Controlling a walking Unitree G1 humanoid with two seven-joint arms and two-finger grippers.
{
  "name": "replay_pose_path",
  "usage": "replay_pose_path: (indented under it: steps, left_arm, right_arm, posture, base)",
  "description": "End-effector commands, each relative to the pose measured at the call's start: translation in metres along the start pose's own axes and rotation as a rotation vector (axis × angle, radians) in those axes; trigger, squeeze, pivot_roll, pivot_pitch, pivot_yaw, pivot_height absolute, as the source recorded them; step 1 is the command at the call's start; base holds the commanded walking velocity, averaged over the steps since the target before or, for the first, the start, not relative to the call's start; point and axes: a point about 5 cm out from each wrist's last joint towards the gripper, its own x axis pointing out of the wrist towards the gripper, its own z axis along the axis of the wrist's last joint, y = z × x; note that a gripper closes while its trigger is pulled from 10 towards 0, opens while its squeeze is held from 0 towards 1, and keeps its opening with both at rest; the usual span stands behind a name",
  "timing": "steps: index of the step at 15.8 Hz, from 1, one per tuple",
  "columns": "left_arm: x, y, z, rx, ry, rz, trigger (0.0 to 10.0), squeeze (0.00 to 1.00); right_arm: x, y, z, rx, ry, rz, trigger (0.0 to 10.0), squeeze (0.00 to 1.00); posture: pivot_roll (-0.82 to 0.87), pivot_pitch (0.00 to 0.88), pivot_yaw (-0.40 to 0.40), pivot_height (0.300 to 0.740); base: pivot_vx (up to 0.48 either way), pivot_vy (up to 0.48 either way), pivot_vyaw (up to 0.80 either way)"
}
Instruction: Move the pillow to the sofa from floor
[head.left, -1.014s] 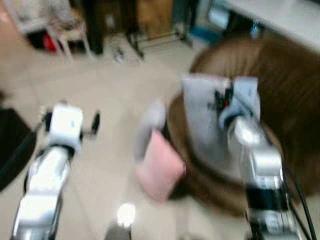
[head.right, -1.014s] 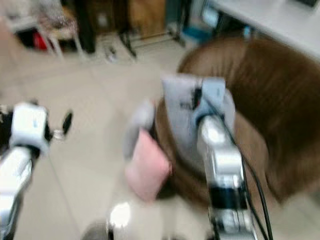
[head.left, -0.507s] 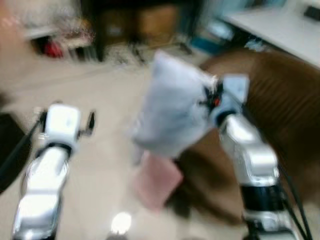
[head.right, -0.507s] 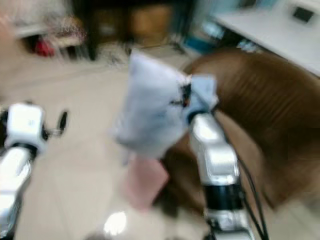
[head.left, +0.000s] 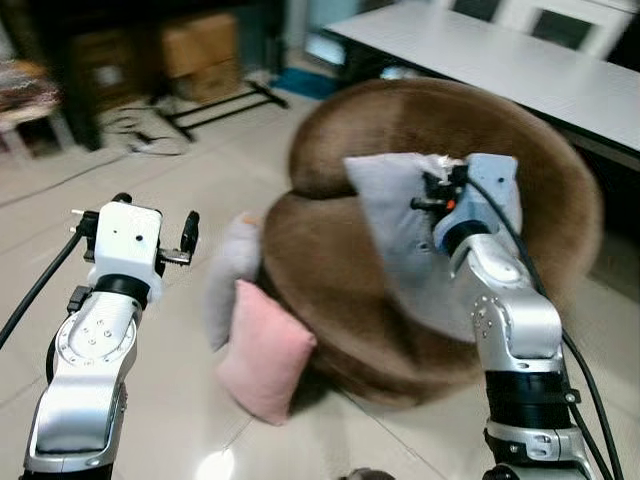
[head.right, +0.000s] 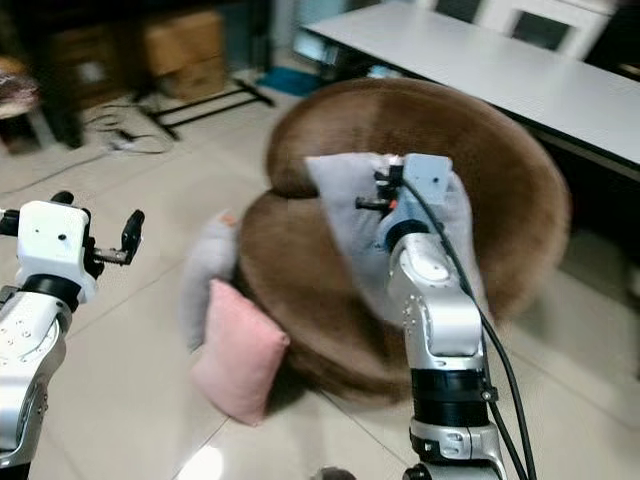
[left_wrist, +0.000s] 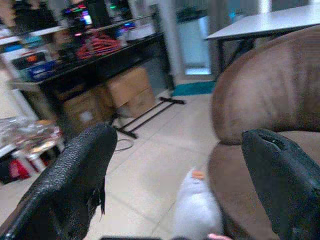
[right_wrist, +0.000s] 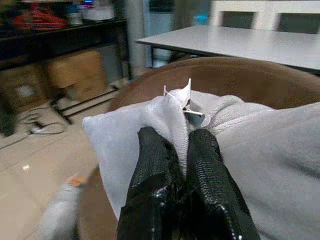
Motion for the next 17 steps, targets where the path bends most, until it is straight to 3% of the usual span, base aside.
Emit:
replay_pose_path:
  steps: [1,7,17]
  left_arm:
    - [0.0,0.002,0.006,-0.003,-0.029,-0.011,10.0,0.0]
    - [-0.002,0.0,0.005,-0.006,-0.029,-0.034,10.0,0.0]
    - [-0.002,0.001,0.004,-0.003,-0.03,-0.038,10.0,0.0]
  right_arm:
    - [-0.002,0.004,0.019,0.001,-0.09,0.021,10.0,0.0]
    - [-0.003,0.002,0.012,-0.01,-0.069,0.021,10.0,0.0]
    - [-0.002,0.011,0.008,-0.021,-0.063,0.078,10.0,0.0]
  posture:
    - [0.04,0.0,-0.075,0.74]
    - [0.04,0.0,-0.072,0.74]
    - [0.04,0.0,-0.076,0.74]
  base:
    - [0.0,0.0,-0.79]
    - [0.337,0.0,-0.79]
    - [0.352,0.0,0.0]
